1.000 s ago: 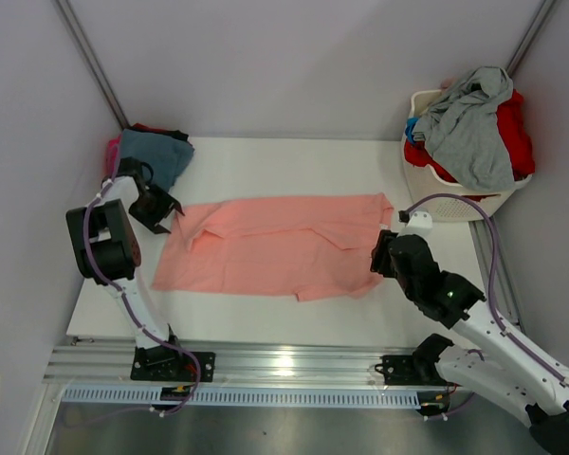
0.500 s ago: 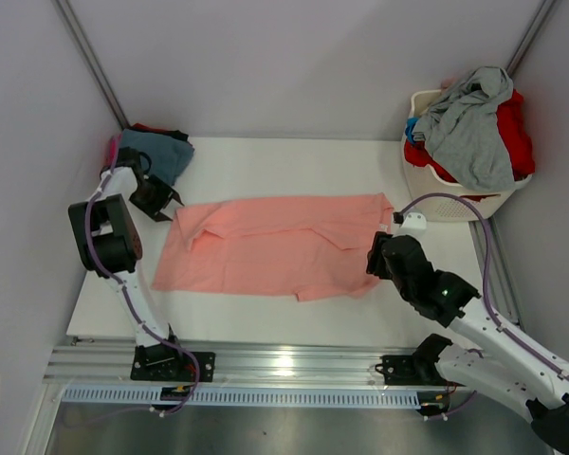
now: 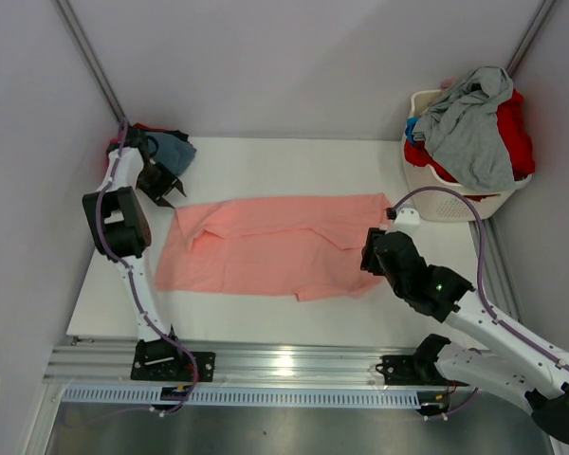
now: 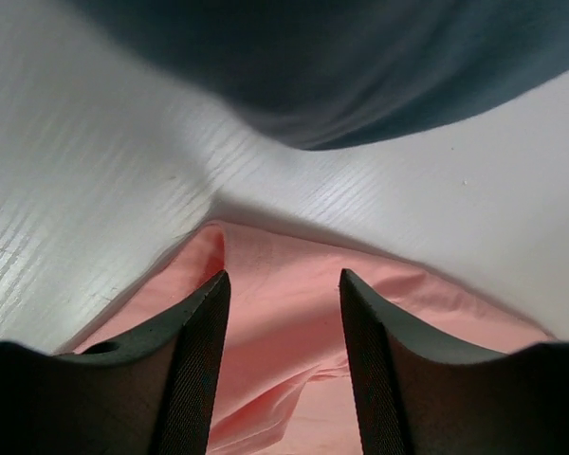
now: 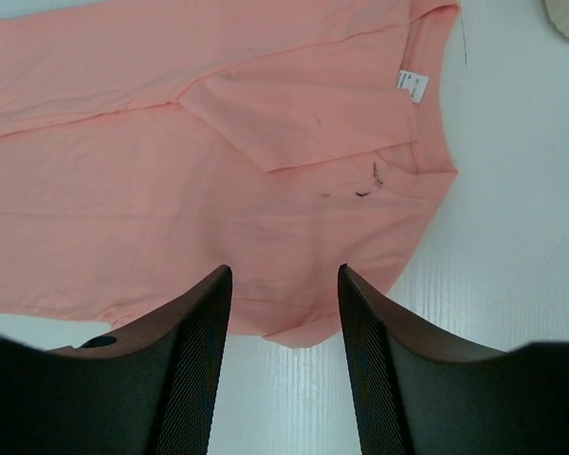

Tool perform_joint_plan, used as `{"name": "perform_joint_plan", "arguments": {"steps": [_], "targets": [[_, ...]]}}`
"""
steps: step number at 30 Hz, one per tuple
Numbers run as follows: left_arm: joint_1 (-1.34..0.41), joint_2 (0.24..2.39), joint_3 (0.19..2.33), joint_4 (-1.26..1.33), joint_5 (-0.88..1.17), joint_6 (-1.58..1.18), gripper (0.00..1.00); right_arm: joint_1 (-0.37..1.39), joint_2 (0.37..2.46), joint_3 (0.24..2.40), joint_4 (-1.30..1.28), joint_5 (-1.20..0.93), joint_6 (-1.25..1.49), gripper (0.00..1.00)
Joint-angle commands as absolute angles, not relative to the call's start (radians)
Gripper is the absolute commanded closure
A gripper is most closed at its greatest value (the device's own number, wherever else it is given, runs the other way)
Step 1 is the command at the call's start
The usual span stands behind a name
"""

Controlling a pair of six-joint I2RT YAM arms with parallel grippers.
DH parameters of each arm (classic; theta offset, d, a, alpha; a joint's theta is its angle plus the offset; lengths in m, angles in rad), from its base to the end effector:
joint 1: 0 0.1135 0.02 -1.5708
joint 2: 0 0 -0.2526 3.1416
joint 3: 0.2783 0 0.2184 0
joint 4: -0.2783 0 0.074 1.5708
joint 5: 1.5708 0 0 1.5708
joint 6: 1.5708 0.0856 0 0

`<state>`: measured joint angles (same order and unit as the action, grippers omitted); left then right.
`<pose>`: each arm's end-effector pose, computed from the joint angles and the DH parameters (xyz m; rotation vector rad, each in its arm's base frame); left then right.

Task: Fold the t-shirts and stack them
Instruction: Fold the flattened tshirt in 1/3 of the way

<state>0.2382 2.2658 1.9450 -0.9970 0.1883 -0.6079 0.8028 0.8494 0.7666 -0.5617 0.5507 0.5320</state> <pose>0.4309 0.0881 0.1452 -1.1623 2.6667 -0.3380 0.1607 0.1019 0.2573 0.0101 2.1136 0.1825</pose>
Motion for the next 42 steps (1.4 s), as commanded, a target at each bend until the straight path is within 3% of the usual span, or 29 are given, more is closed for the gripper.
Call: {"name": "perform_joint_plan", "arguments": {"steps": [1, 7, 18, 26, 29, 30, 31, 42], "targets": [[0.195, 2.331, 2.094, -1.13, 0.143, -0.555, 0.46, 0.821, 0.861, 0.824, -0.529, 0.606, 0.546, 0.48], [0.187, 2.372, 2.155, -1.206, 0.138, -0.509, 0.51, 0.833, 0.874, 0.865, -0.532, 0.633, 0.532, 0.48], [0.198, 2.258, 1.951, -1.155, 0.086, -0.511, 0.48, 0.838, 0.859, 0.925, -0.56, 0.653, 0.503, 0.48], [0.195, 2.269, 1.953, -1.174, 0.057, -0.512, 0.51, 0.841, 0.818, 0.923, -0.591, 0.661, 0.515, 0.48], [0.19, 2.273, 1.959, -1.17, 0.074, -0.514, 0.72, 0.842, 0.818, 0.923, -0.6, 0.661, 0.523, 0.48], [0.189, 2.273, 1.959, -1.169, 0.081, -0.515, 0.91, 0.842, 0.819, 0.923, -0.6, 0.661, 0.523, 0.48], [0.189, 2.273, 1.959, -1.164, 0.096, -0.517, 0.99, 0.844, 0.819, 0.923, -0.6, 0.661, 0.523, 0.48], [0.204, 2.223, 1.987, -1.166, 0.032, -0.523, 1.0, 0.848, 0.827, 0.93, -0.6, 0.67, 0.511, 0.49]]}}
